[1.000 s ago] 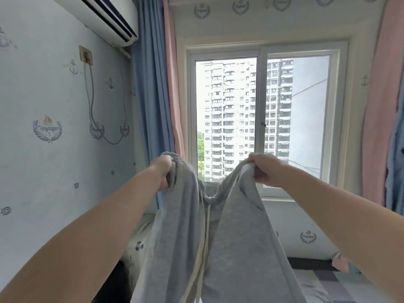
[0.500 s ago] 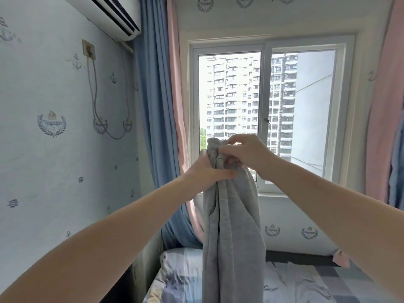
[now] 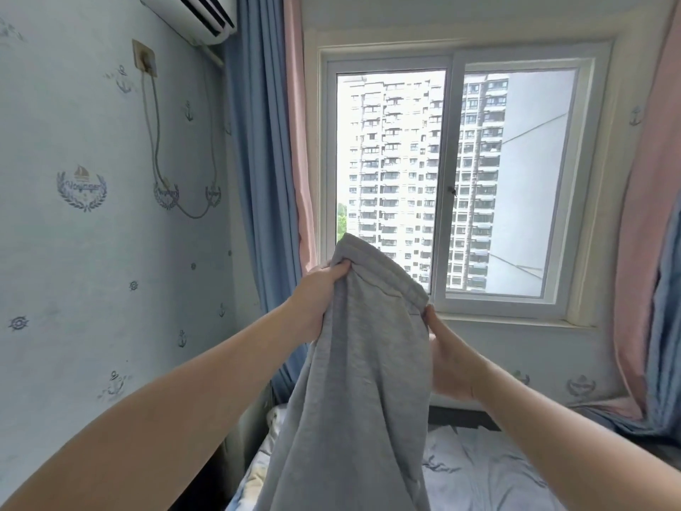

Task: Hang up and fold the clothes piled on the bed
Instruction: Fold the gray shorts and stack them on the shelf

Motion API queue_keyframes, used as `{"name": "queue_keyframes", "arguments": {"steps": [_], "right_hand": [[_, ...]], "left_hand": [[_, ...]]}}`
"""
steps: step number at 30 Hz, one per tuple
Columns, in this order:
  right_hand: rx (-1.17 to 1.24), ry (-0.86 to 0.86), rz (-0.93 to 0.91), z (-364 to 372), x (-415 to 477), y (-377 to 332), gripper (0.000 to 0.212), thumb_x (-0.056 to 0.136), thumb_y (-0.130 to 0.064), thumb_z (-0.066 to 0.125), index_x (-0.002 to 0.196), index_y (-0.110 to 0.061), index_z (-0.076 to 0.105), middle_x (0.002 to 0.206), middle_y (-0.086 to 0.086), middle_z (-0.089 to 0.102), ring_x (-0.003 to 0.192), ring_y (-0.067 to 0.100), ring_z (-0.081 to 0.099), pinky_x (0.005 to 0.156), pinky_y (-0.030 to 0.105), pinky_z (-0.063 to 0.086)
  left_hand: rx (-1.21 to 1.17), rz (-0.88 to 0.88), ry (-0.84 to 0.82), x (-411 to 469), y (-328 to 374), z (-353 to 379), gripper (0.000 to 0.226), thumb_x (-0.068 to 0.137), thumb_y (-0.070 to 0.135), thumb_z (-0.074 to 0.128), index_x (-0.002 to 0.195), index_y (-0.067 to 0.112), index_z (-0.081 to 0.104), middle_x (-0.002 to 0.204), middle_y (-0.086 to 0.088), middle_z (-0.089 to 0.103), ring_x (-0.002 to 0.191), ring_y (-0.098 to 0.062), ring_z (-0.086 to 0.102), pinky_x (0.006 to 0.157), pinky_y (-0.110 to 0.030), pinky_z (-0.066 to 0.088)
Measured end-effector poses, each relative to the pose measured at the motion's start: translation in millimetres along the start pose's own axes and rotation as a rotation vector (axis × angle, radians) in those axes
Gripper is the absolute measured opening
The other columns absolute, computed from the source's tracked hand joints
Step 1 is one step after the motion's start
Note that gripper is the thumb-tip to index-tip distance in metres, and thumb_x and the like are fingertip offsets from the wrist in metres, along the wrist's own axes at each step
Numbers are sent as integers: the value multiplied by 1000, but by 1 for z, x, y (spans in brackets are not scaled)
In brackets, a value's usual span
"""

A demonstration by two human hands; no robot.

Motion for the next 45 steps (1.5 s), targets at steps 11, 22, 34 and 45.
{"name": "queue_keyframes", "arguments": {"steps": [11, 22, 34, 45], "right_hand": [[-404, 526, -162, -45, 34, -1, 17, 85, -17, 79, 99, -7, 77, 103, 12, 77, 83, 18, 72, 77, 29, 58], [-813, 716, -308, -67, 84, -20, 14, 88, -17, 75, 82, -29, 72, 83, -8, 73, 80, 14, 66, 77, 31, 54], [-1267, 615, -64, -82, 35, 157, 24, 77, -15, 76, 75, -27, 55, 77, -7, 59, 77, 26, 56, 72, 40, 44], [-1256, 323, 558, -83, -73, 509, 29, 81, -17, 73, 108, -28, 72, 106, -5, 69, 105, 25, 62, 86, 37, 42]], "left_hand": [[359, -109, 144, 25, -60, -72, 23, 103, 20, 53, 120, 11, 66, 105, -8, 75, 90, -23, 72, 61, -28, 55], [475, 20, 260, 67, -96, -110, 35, 98, 3, 42, 90, 26, 67, 91, 4, 70, 86, -12, 62, 62, -15, 48], [547, -189, 123, -4, -257, -151, 16, 88, -8, 65, 85, 8, 65, 72, -3, 64, 66, -11, 55, 62, -23, 47], [735, -878, 87, -238, -569, -205, 36, 84, -17, 44, 73, 17, 49, 78, -10, 53, 76, -20, 45, 64, -28, 31]]}}
Point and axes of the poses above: each hand's wrist, its own x-axis towards the middle knuckle, its own z-axis out of the palm, y = z × x, the point moved 6 cm from there along x, towards the middle knuckle
